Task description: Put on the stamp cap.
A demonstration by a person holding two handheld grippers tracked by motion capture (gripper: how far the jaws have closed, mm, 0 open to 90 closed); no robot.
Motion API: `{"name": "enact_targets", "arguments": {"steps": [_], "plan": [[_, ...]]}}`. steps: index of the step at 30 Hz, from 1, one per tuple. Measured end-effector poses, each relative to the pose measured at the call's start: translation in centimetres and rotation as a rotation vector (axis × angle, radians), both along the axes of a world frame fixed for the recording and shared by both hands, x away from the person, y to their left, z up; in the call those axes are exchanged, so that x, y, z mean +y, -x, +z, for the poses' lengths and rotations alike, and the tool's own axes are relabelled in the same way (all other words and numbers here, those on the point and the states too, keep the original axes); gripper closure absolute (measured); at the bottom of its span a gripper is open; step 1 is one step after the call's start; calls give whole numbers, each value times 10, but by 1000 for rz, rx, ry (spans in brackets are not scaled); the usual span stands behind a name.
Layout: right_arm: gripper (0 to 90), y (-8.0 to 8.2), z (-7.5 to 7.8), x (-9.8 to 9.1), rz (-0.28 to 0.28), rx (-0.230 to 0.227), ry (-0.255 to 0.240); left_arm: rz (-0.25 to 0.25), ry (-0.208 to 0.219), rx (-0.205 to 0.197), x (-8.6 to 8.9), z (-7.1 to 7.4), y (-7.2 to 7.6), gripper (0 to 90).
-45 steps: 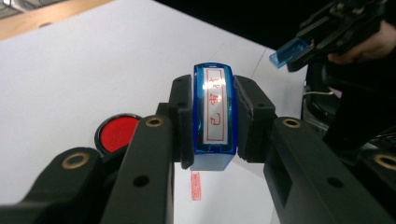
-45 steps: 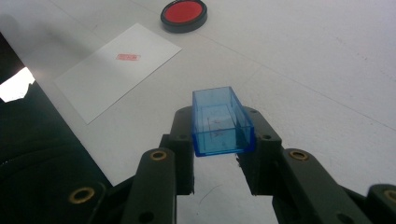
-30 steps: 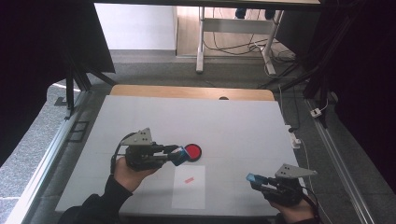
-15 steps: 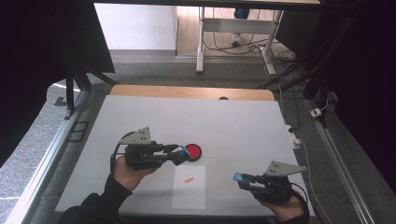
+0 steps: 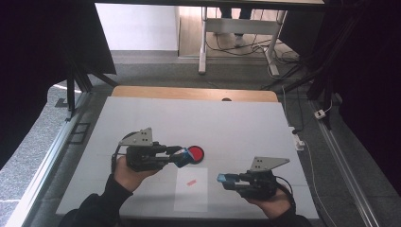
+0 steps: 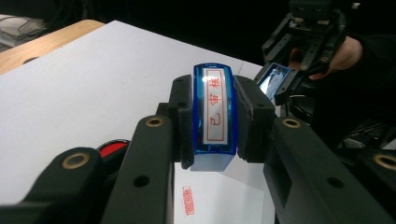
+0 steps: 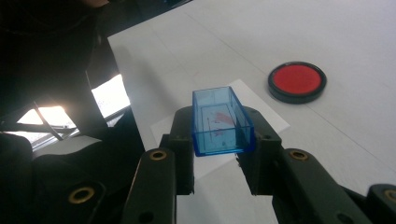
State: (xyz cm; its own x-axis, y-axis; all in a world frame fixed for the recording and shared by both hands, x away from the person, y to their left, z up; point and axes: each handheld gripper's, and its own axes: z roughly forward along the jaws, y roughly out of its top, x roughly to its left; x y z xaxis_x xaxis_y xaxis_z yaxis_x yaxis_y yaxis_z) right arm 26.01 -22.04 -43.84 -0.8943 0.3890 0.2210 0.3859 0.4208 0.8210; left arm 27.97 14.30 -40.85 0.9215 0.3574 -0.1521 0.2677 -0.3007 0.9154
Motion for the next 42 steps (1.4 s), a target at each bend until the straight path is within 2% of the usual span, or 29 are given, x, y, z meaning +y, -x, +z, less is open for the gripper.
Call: {"name": "enact_targets", "arguments": {"steps": [11, 24, 33, 35, 37, 42], "plan": [[687, -11, 4, 28, 92, -23, -22, -44, 15, -14, 2, 5, 0, 708], [687, -22, 1, 64, 214, -45, -14, -115, 46, -45, 5, 9, 1, 708], [687, -28, -2, 86, 282, -30, -19, -151, 29, -73, 2, 10, 4, 708], [688, -29, -2, 88, 289, -31, -8, -160, 29, -75, 2, 10, 4, 709], [688, -30, -3, 90, 293, -33, -17, -175, 34, -77, 2, 10, 4, 708], [688, -32, -1, 91, 301, -37, -20, -214, 16, -80, -1, 9, 5, 709]]}}
